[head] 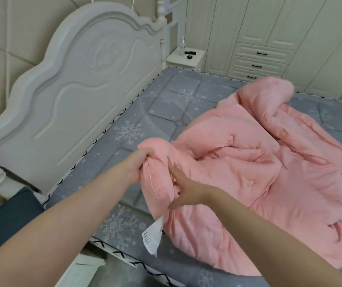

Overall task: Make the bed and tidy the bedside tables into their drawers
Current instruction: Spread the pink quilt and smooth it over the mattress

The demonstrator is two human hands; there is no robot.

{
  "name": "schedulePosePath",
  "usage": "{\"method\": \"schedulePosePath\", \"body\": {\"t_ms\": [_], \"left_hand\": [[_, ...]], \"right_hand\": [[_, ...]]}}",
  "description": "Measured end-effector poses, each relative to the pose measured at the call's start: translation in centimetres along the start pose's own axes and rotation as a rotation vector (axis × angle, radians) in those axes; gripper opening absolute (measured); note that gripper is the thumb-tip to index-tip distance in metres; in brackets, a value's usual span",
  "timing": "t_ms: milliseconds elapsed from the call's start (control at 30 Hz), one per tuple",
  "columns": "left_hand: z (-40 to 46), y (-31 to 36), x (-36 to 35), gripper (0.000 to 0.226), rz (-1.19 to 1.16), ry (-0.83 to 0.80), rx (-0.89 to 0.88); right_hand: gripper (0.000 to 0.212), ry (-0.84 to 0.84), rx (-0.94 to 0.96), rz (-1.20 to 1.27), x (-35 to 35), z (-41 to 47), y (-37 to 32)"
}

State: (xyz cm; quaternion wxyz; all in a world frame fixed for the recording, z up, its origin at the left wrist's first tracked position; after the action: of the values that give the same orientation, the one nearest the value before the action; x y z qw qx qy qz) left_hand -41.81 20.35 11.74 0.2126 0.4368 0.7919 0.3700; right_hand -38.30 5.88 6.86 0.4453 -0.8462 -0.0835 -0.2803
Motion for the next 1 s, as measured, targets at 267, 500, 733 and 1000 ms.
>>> {"method": "schedulePosePath", "body": {"t_ms": [267,500,733,1000], "left_hand": [[2.4,0.1,3.8,0.029,0.242,-0.058,-0.144],[3.2,-0.3,6.6,0.029,0.625,-0.393,-0.259],[6.5,-0.8,15.4,0.026,0.91,-0.64,-0.361],[11.9,-0.5,29.1,0.024,0.542,-0.411,-0.111]], "right_hand": [[0.04,0.63,-0.149,0.065,8.3,2.9,-1.9],[0.096,0.351,-0.43,-0.148,8.1,12.6,-8.4],[0.056,-0.159,-0.76,-0.447,0.7,18.4,-11.8],[0.027,0.34,-0.843,0.45,-0.5,24.5,-12.9]]}}
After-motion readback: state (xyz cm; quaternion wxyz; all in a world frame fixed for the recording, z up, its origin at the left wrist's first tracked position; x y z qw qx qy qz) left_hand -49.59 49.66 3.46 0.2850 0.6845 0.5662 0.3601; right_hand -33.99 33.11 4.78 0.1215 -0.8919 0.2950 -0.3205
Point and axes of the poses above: each hand's wrist, its own z-axis towards the middle knuckle, its own x-axis out of the back of the hand, y = z × x, the point moved 6 cm from there along z, towards the middle knuckle, and after that the axes turned 1 degree about -x, right-handed, at the moved point
